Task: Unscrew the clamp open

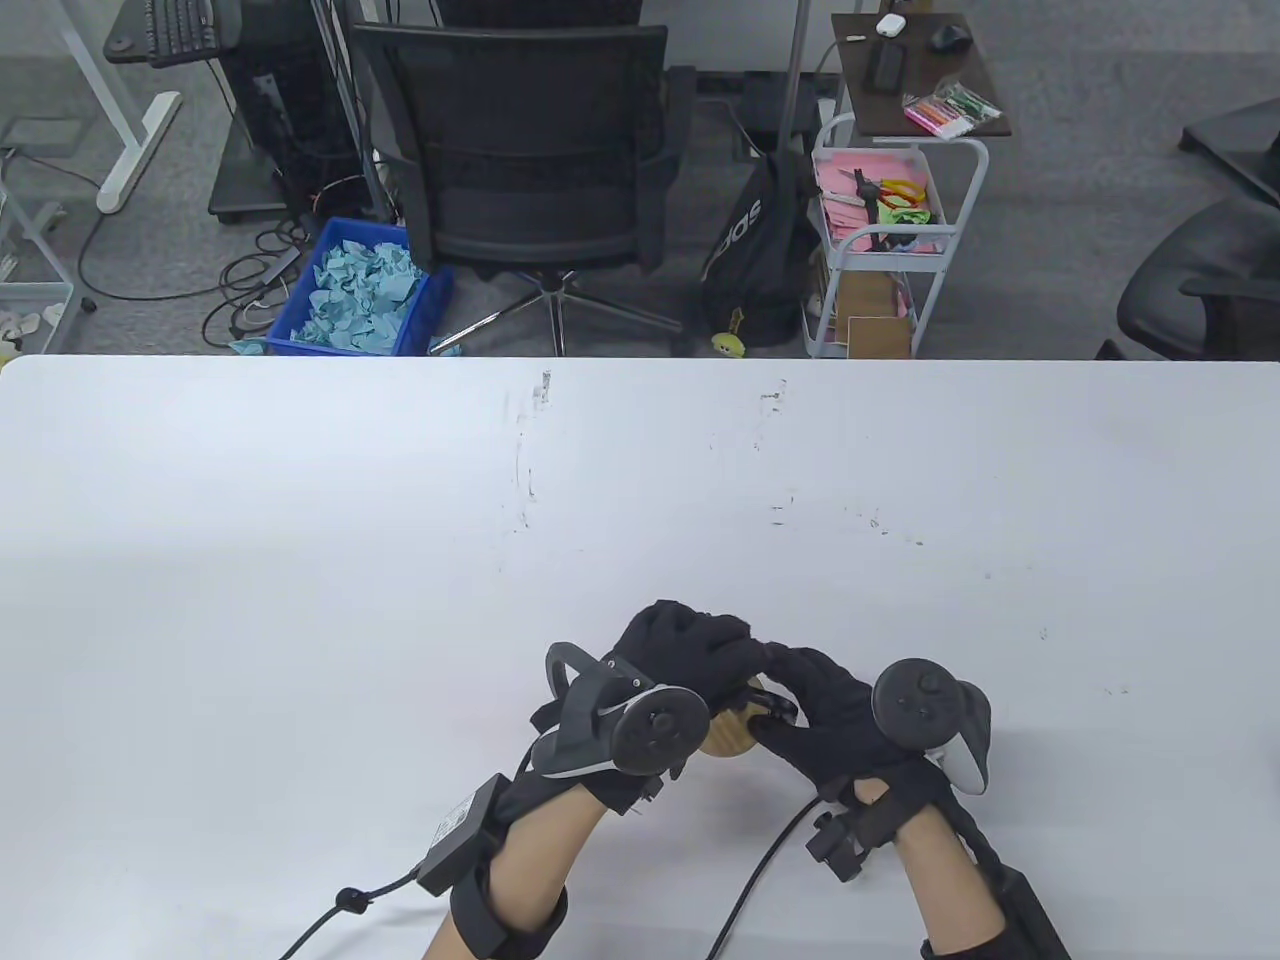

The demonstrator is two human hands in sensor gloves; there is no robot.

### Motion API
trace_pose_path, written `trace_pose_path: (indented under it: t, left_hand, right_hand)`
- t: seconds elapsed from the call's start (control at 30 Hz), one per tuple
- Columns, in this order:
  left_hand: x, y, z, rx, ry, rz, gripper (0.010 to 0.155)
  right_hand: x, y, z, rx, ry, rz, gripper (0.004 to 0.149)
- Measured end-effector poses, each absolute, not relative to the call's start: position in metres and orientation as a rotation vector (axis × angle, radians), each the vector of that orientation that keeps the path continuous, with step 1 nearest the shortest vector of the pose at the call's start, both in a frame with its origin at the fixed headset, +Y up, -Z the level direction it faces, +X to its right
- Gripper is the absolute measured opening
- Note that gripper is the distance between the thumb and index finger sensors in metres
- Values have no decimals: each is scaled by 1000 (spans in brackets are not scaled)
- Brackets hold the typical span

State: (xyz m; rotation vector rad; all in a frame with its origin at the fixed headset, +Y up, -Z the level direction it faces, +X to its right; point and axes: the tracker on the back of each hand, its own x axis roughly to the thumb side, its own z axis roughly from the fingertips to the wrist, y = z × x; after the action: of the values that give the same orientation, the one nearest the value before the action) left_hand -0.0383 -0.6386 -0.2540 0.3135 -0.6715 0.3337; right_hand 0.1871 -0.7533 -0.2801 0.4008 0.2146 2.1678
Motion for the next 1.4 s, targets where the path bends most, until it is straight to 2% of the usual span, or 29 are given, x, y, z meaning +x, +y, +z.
trace_pose_path:
  t: [0.07,0.17,0.23,0.27,0.3,0.5,0.6,0.97,1.07,1.23,1.4]
  left_hand:
    - [-39,-637,-253,338,-681,358,43]
    - [-40,-637,-254,332,-698,430,44]
    - [-41,-638,-255,336,-692,424,44]
    - [-43,-638,-256,331,-669,408,45]
    - [-45,-638,-258,312,-643,378,46]
    - [-56,-643,-266,280,-565,235,55]
    - [-57,-645,-270,251,-585,297,54]
    - [-57,-651,-272,281,-567,270,52]
    - [-59,-652,-275,248,-563,292,51]
    - [-56,-654,-277,218,-568,311,42]
    - [-55,-655,-279,169,-553,343,43]
  right_hand:
    - [184,-753,-280,368,199,2127,79]
    - [179,-760,-280,361,306,1977,75]
    - [176,-762,-280,368,373,1879,66]
    - [174,-763,-279,335,348,1828,61]
    - [174,-762,-279,316,313,1839,64]
    - [180,-758,-279,327,258,1933,51]
    - [182,-757,-278,327,218,1951,49]
    - [188,-757,-278,325,197,2014,45]
    - [189,-756,-279,324,186,2034,45]
    - [187,-755,-278,322,137,2099,47]
    - [188,-755,-277,317,151,2097,48]
